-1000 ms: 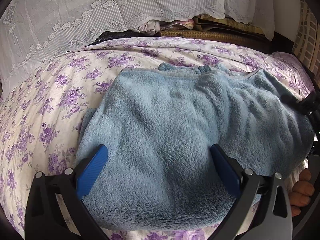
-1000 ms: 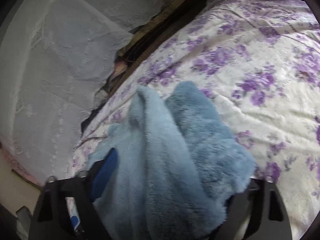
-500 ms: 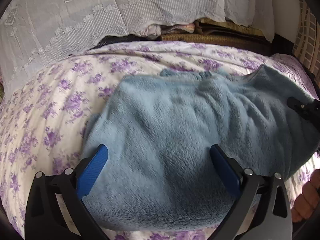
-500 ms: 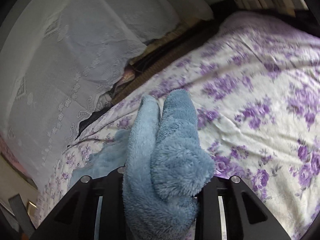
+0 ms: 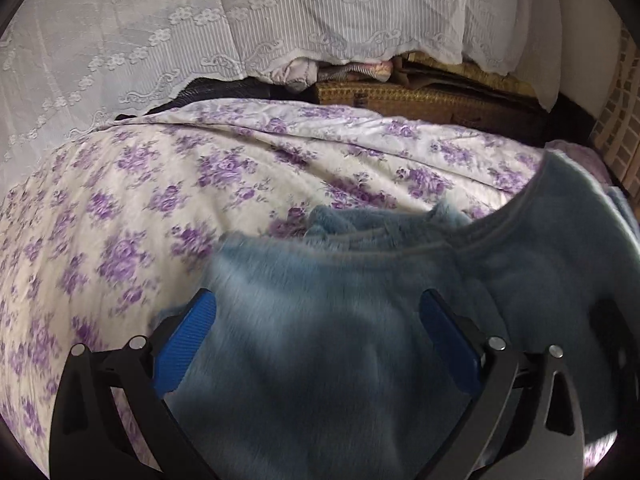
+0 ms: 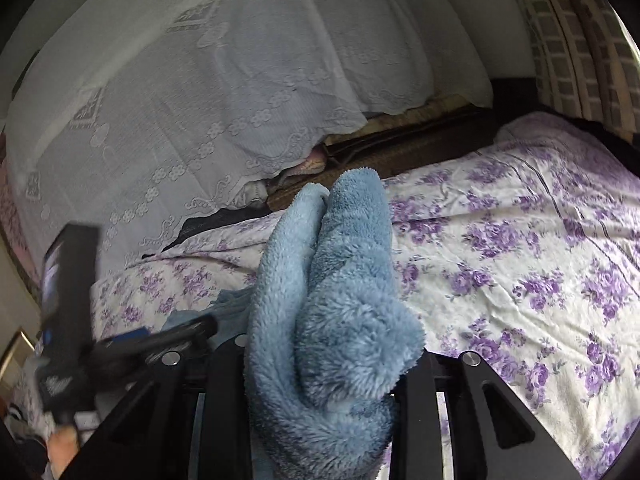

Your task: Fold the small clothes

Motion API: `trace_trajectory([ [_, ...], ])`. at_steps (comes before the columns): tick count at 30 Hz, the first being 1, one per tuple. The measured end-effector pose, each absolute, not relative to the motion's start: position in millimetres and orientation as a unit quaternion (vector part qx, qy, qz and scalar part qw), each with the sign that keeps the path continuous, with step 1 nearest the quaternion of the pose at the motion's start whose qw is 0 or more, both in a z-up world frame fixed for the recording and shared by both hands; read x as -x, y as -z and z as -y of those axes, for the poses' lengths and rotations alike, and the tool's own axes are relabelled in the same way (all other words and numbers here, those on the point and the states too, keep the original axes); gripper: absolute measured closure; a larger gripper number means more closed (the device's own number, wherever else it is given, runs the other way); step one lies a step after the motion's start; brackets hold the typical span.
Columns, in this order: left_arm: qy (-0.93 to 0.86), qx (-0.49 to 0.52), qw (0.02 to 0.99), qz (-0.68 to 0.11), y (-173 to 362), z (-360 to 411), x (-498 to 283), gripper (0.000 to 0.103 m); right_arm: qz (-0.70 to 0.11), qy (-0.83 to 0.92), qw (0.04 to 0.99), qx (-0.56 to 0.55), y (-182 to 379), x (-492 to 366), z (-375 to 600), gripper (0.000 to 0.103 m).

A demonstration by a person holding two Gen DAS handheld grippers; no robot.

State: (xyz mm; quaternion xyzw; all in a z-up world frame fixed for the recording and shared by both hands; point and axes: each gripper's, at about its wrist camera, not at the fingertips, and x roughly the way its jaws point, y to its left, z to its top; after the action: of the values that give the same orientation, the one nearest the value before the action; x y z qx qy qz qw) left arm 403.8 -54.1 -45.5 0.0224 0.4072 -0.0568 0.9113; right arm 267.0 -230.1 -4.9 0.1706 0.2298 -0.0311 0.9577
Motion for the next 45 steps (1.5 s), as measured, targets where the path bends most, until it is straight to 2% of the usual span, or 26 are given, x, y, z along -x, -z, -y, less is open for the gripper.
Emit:
trace_trajectory([
  [8,0.085,-0.022,0.899,-0.430,60.1,54.4,-430.2,0.004,-0.232,0.002,0.969,-0.089,-1.2,-261.9,179.6,0.074],
  [15,0.099,-0.005,0.913,-0.395,41.5,36.9,-430.1,0.004,-0.221,-0.001,0.975,-0.014,-6.4,-256.8,128.4,0.074],
  [26,0.055,0.067,0.928,-0.361,12.8,-48.0,-443.2,0.005,-0.211,-0.022,0.974,0.076,-27.9,-276.1,36.1,0.071],
  [31,0.027,0.068,0.921,-0.383,26.3,-84.3,-454.8,0.004,-0.229,-0.035,0.968,0.101,-17.2,-288.4,2.6,0.070],
  [37,0.002,0.063,0.893,-0.445,66.5,-105.6,-474.3,0.004,-0.273,-0.046,0.953,0.126,17.5,-294.7,-8.9,0.068],
  [43,-0.042,0.086,0.863,-0.496,106.5,-127.1,-489.8,0.004,-0.306,-0.070,0.934,0.169,44.5,-294.8,-28.3,0.056],
  [45,-0.048,0.090,0.866,-0.490,104.4,-131.2,-488.9,0.004,-0.309,-0.081,0.928,0.189,51.3,-292.7,-38.5,0.048],
])
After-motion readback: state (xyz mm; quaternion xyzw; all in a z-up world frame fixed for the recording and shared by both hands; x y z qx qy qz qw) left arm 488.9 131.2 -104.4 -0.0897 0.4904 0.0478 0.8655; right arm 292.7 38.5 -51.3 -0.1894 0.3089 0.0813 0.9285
